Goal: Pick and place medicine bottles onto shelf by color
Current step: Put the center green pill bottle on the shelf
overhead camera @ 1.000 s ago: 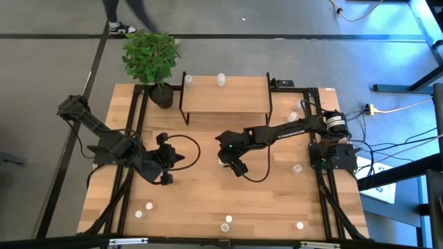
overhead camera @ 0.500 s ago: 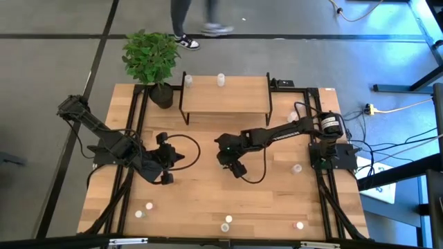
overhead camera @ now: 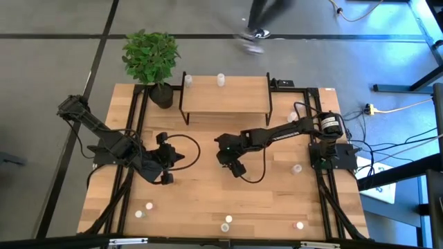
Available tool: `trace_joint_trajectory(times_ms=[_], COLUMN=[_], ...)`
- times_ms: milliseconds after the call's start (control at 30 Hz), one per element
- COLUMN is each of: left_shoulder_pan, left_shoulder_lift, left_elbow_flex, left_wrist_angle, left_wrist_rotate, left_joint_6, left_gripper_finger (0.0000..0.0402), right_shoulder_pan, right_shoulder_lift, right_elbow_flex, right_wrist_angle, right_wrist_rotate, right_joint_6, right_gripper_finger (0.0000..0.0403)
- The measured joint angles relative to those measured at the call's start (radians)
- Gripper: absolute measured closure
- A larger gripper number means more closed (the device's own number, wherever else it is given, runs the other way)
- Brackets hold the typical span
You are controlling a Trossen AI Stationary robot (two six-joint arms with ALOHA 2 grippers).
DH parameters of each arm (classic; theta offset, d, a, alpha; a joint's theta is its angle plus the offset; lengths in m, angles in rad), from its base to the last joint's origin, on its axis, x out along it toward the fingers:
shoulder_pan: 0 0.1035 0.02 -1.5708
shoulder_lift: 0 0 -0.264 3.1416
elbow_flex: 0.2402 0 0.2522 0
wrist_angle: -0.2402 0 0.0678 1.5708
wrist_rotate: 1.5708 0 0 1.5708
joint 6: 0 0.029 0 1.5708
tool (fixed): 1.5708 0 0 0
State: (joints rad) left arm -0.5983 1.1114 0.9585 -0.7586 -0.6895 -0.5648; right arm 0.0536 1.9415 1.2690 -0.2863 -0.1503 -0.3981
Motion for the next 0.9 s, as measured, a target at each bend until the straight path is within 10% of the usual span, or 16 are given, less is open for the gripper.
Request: trace_joint_trajectory(times_ms=[900], left_shoulder_pan=[0.0], left_shoulder_lift=[0.0], left_elbow_flex=[0.0], left_wrist_angle=[0.0], left_wrist_rotate=[0.0], left_joint_6=[-0.002], left_gripper_finger=[0.0401], right_shoulder_pan=[0.0], right_shoulder_lift=[0.0], right_elbow_flex=[0.0], right_wrist_angle=[0.001], right_wrist_rotate=[0.0], right_joint_6=[0.009], right_gripper_finger=[0.0272])
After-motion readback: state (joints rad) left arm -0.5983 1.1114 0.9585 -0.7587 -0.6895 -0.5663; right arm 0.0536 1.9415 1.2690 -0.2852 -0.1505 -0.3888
